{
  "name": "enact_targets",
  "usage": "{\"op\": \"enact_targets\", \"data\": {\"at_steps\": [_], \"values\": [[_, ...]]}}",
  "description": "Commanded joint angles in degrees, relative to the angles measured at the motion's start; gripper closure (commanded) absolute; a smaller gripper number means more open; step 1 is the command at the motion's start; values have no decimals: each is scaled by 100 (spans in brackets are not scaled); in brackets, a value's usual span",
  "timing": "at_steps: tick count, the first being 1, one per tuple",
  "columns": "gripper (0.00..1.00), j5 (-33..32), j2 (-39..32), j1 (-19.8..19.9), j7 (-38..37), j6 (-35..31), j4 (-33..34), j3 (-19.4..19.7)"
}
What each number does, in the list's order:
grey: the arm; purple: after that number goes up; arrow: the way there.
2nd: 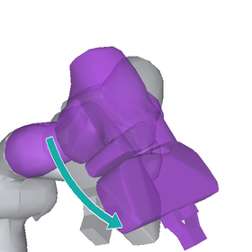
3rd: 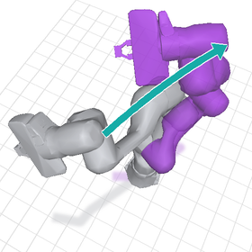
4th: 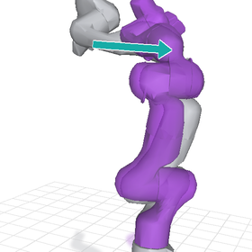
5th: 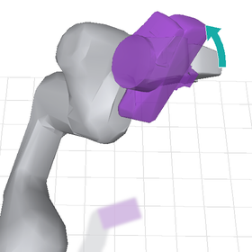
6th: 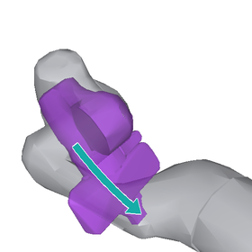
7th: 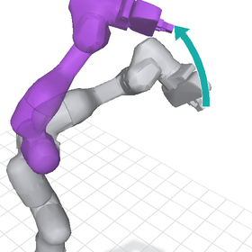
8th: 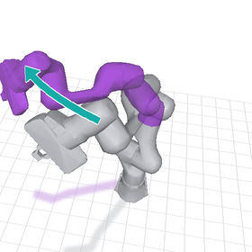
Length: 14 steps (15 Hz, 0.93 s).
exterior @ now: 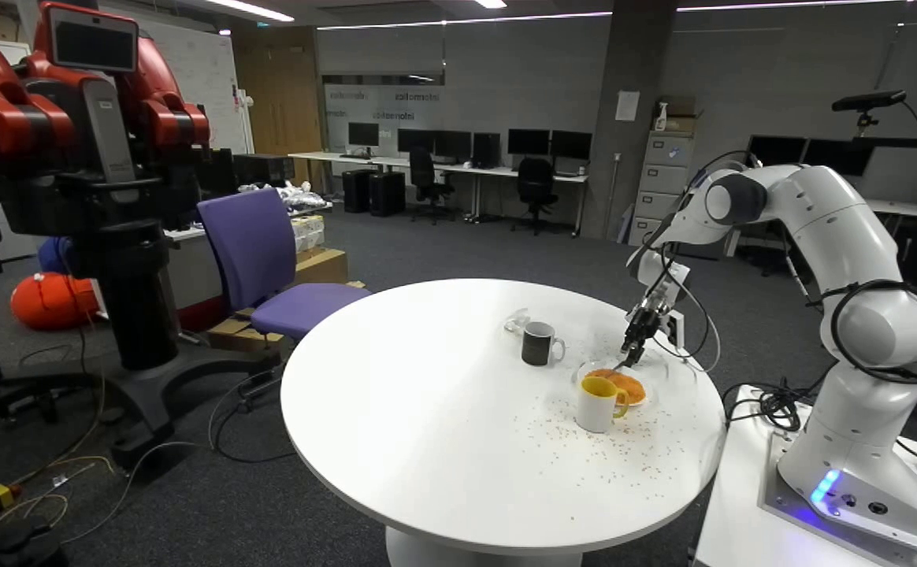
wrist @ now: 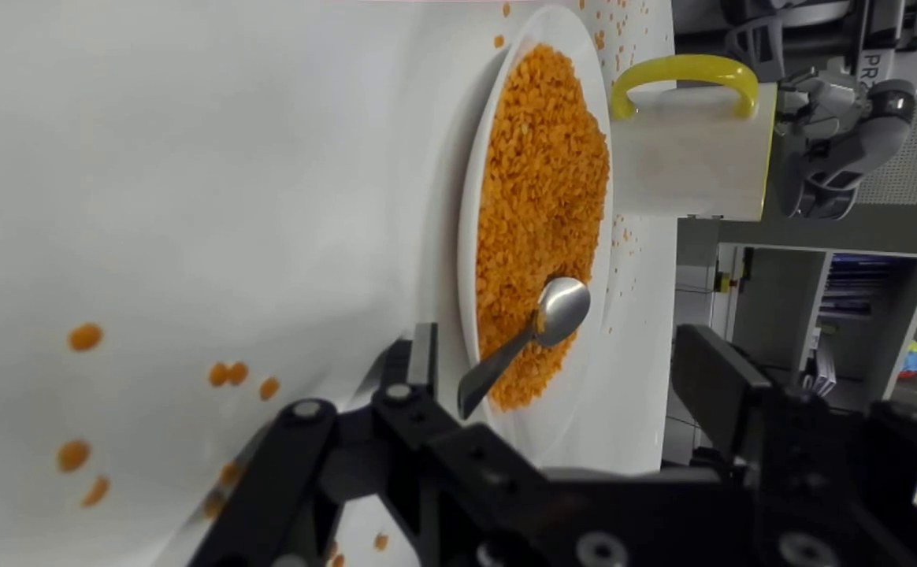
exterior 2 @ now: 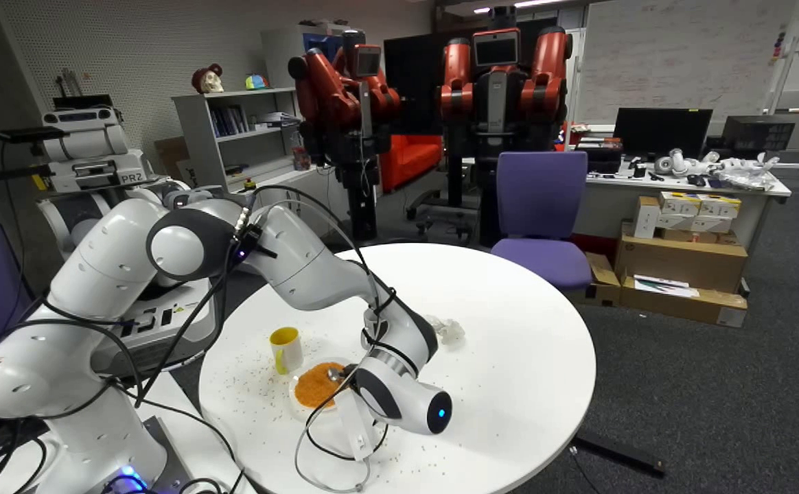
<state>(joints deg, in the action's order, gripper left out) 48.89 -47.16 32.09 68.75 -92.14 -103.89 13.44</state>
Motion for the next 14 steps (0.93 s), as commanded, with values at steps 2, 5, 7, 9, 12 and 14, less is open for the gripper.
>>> {"op": "enact_targets", "data": {"at_steps": [2,5,7,9,12,14], "values": [[24,-16,14,82,-140,8,86,9],[20,43,28,160,-120,23,68,16],[20,69,24,211,-125,9,58,14],[18,94,16,245,-140,-16,49,7],[13,169,-14,287,-179,7,56,-34],[12,213,-32,273,-207,5,55,-49]]}}
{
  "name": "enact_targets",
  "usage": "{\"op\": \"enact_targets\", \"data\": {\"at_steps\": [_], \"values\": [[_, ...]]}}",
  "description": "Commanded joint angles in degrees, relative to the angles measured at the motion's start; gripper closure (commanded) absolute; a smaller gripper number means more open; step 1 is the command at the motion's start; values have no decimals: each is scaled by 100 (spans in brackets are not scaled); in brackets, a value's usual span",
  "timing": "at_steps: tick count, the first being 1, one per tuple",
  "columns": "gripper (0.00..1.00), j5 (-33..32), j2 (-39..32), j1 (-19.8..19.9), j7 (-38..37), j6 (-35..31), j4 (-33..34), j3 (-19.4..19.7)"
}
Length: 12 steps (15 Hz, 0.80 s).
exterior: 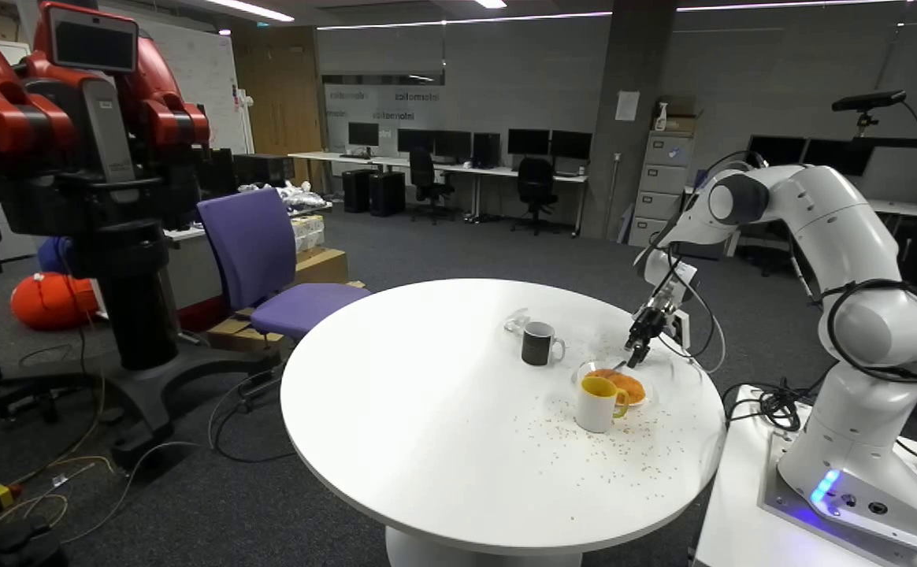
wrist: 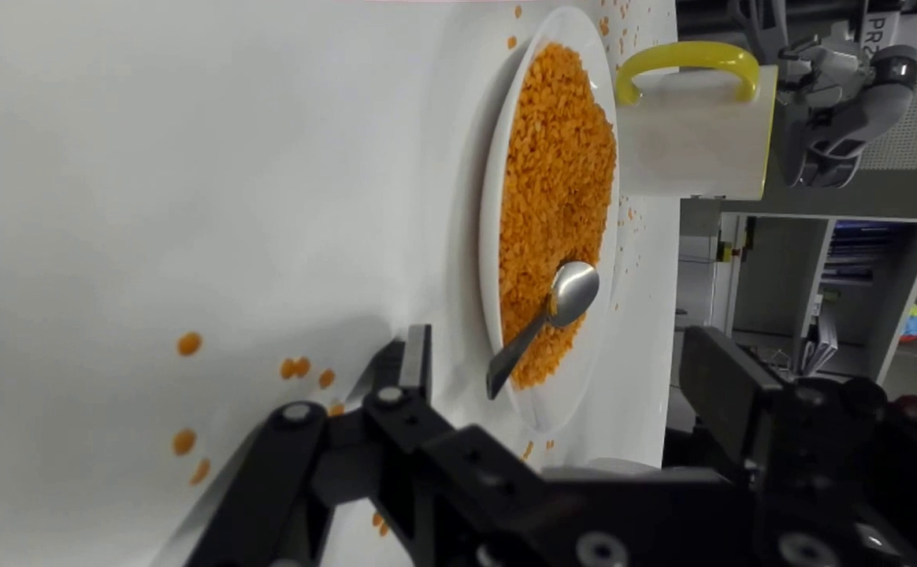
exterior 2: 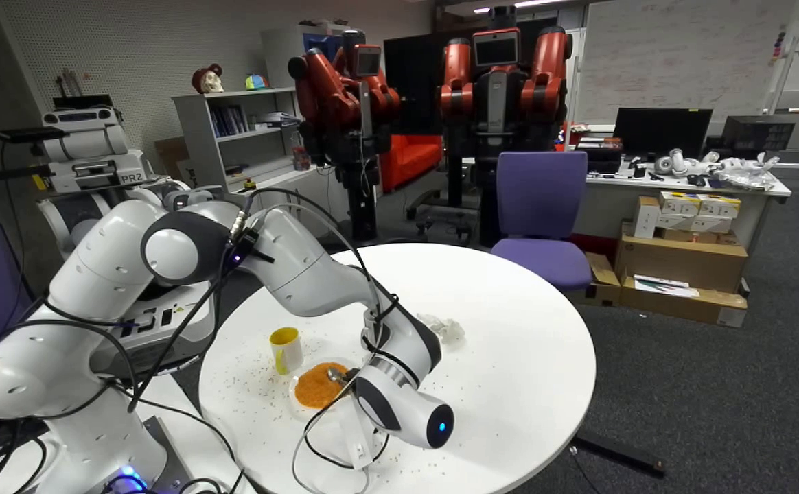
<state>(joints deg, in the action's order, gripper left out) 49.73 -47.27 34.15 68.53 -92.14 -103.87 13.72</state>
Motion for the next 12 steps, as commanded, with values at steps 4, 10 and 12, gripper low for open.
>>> {"op": "enact_targets", "data": {"at_steps": [4,10,12], "values": [[13,267,-38,73,-262,30,56,-108],[15,377,-66,78,-316,83,80,-105],[18,323,-82,71,-344,126,91,-95]]}}
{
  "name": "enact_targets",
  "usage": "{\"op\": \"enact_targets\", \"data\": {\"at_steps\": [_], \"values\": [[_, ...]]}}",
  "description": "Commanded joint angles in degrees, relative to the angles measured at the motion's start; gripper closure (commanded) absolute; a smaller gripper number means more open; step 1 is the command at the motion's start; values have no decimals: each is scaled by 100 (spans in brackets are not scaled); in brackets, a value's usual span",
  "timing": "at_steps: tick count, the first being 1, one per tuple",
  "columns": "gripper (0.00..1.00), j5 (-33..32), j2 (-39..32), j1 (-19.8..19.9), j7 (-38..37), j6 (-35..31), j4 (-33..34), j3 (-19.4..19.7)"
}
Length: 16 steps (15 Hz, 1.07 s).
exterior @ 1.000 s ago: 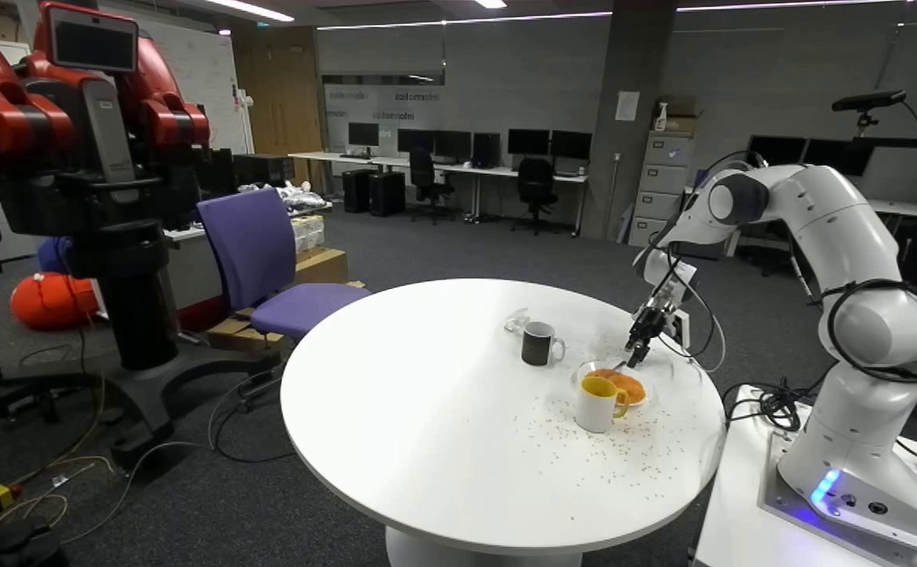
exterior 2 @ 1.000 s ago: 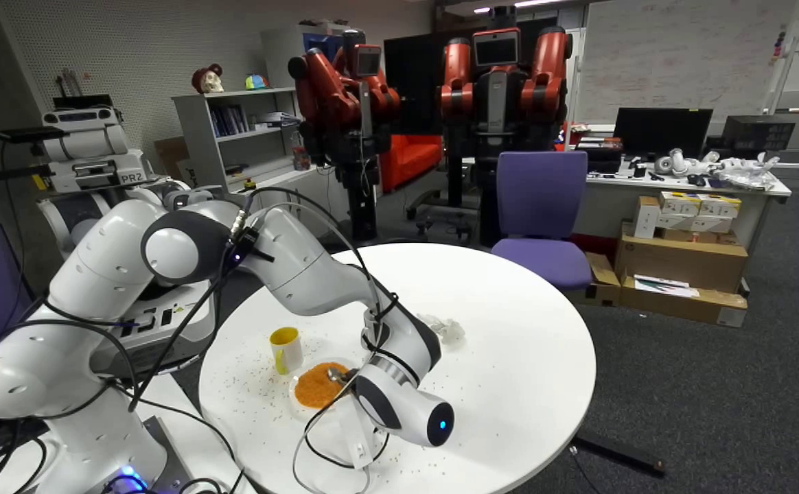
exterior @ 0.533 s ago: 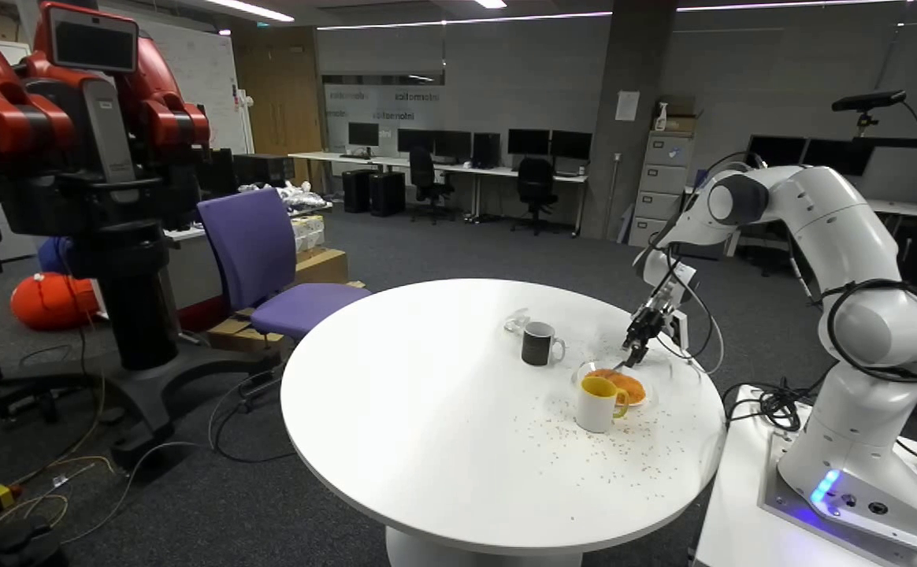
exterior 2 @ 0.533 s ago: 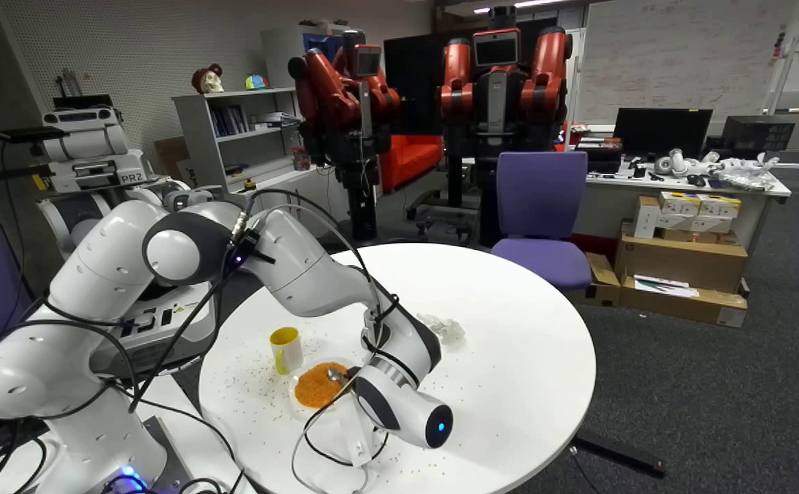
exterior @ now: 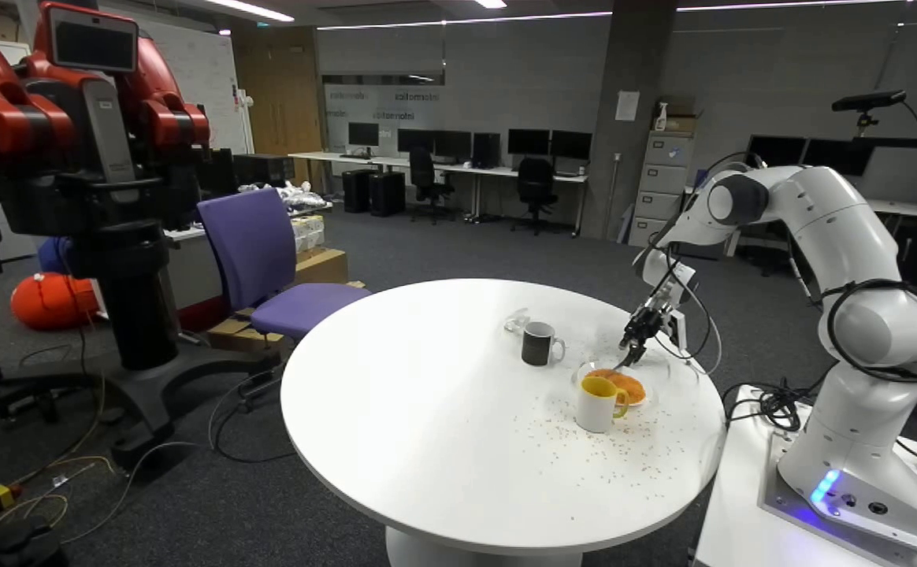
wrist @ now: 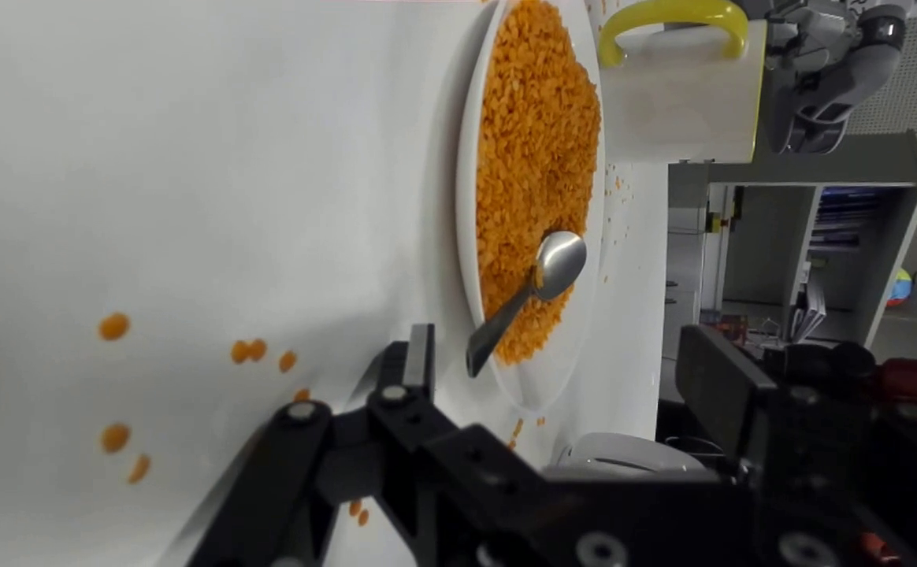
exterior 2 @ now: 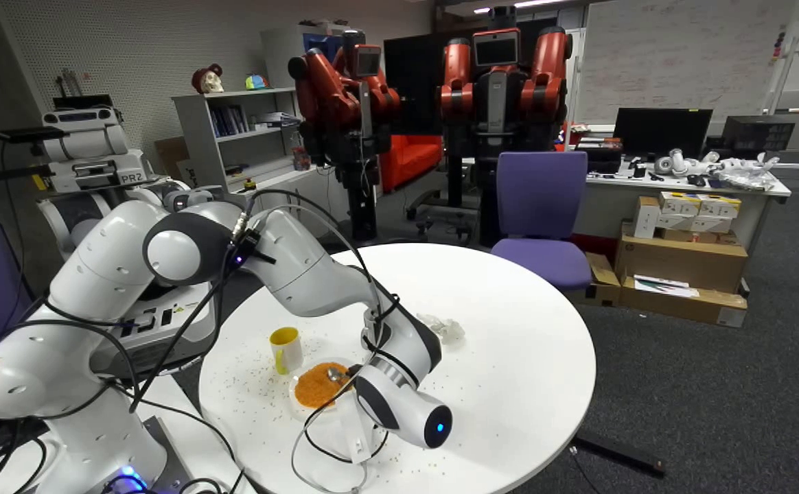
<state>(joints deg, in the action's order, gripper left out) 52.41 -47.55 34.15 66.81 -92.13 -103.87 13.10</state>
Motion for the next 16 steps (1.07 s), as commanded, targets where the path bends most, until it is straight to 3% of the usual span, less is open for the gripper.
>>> {"op": "enact_targets", "data": {"at_steps": [1,6,9,11,14,16], "values": [[17,31,-63,68,-183,146,95,-33],[17,14,-103,61,-225,156,93,-30],[36,21,-112,64,-226,164,91,-33],[55,25,-129,68,-232,170,90,-33],[58,21,-146,67,-244,154,81,-21],[52,21,-147,71,-252,148,81,-13]]}}
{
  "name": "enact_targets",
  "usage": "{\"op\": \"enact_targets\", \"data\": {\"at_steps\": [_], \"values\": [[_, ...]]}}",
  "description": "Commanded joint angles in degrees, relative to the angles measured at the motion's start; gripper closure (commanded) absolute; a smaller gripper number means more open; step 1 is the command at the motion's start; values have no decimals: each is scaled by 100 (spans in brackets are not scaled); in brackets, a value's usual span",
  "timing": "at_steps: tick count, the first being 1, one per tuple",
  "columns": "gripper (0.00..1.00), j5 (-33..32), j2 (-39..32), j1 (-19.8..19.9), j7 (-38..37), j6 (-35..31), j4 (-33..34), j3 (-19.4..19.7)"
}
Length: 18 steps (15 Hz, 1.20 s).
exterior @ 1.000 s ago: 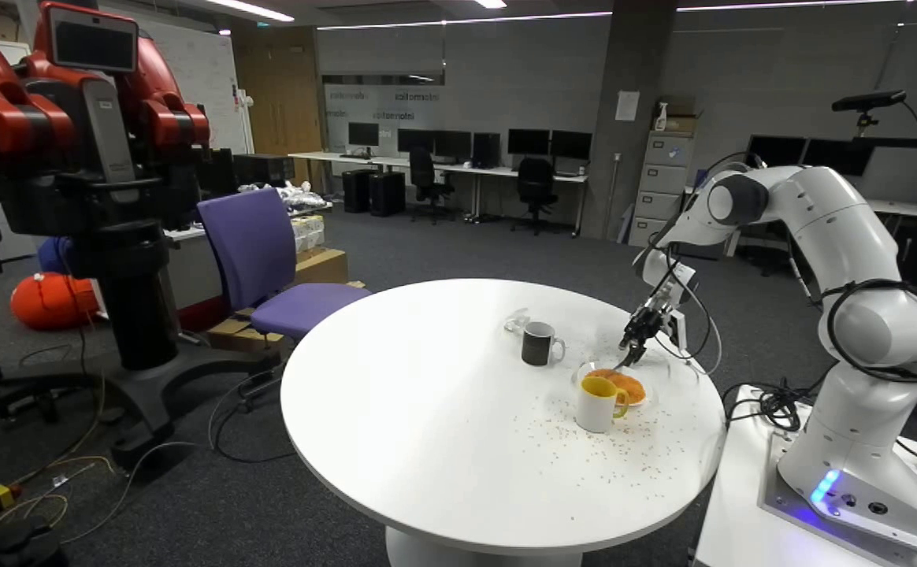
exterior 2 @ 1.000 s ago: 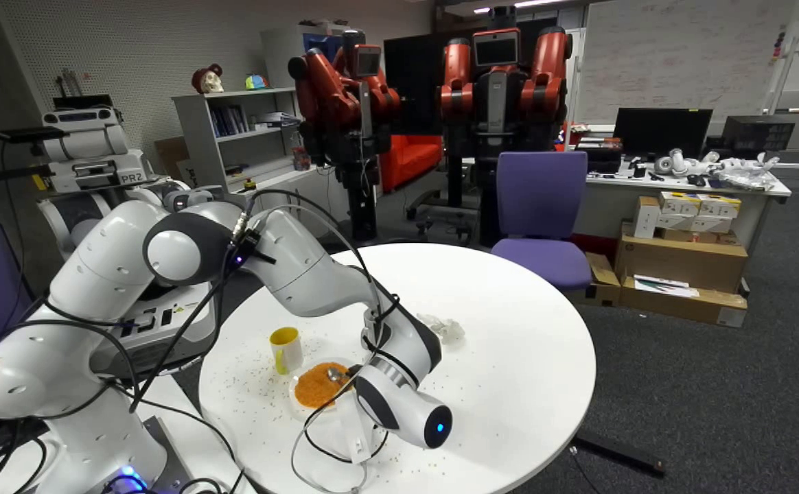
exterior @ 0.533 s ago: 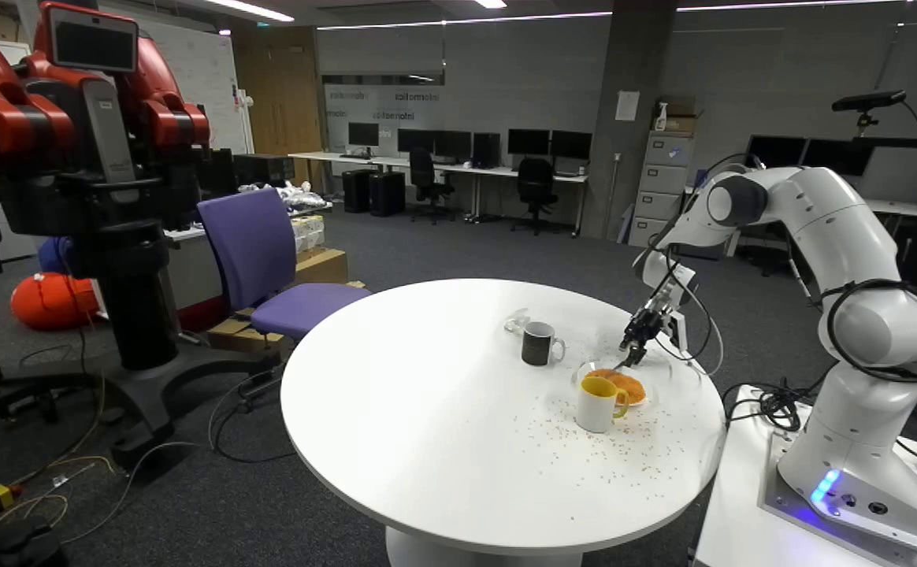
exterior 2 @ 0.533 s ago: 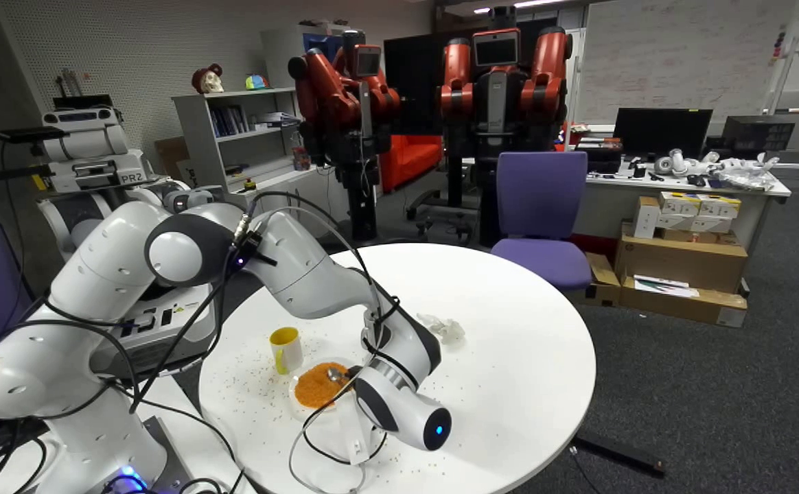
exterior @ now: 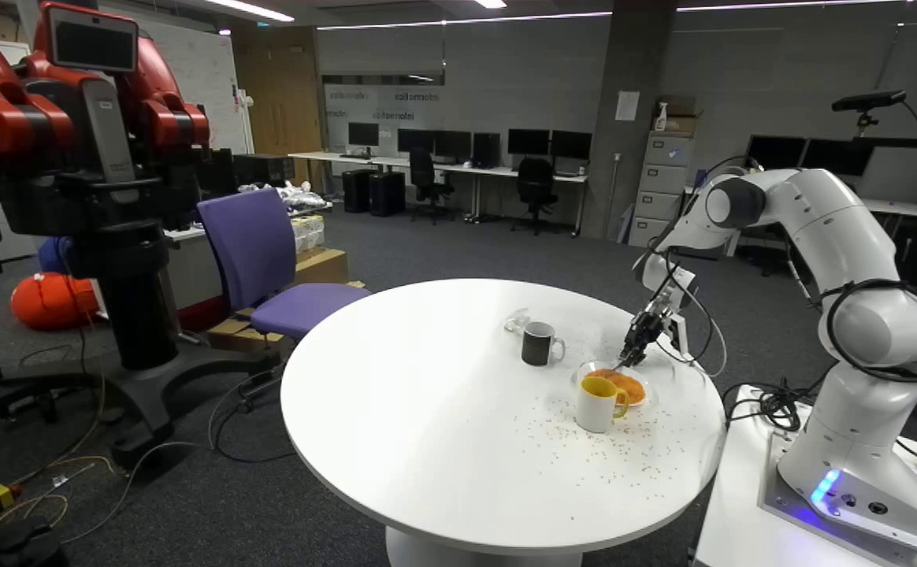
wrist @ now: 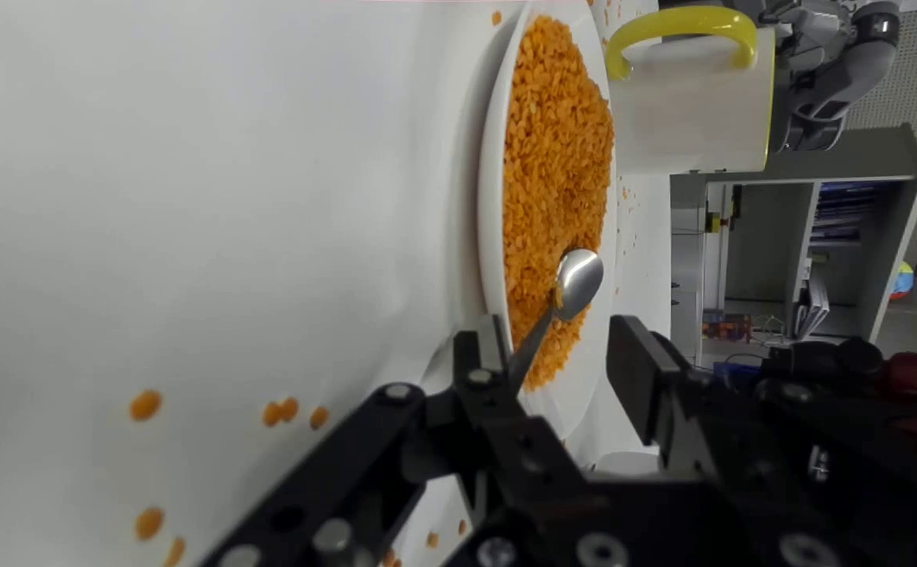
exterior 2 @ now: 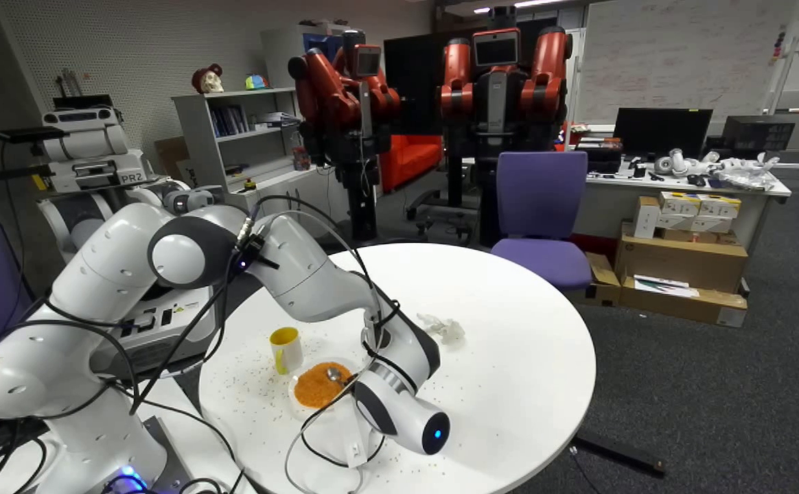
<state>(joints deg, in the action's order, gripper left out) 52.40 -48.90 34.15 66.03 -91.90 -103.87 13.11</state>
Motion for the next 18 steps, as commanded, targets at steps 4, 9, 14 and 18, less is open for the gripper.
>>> {"op": "enact_targets", "data": {"at_steps": [4,9,14,18], "values": [[48,36,15,87,-175,90,50,16],[77,35,39,138,-163,73,26,38],[79,29,43,140,-142,55,7,54],[100,36,47,143,-133,50,-4,51]]}}
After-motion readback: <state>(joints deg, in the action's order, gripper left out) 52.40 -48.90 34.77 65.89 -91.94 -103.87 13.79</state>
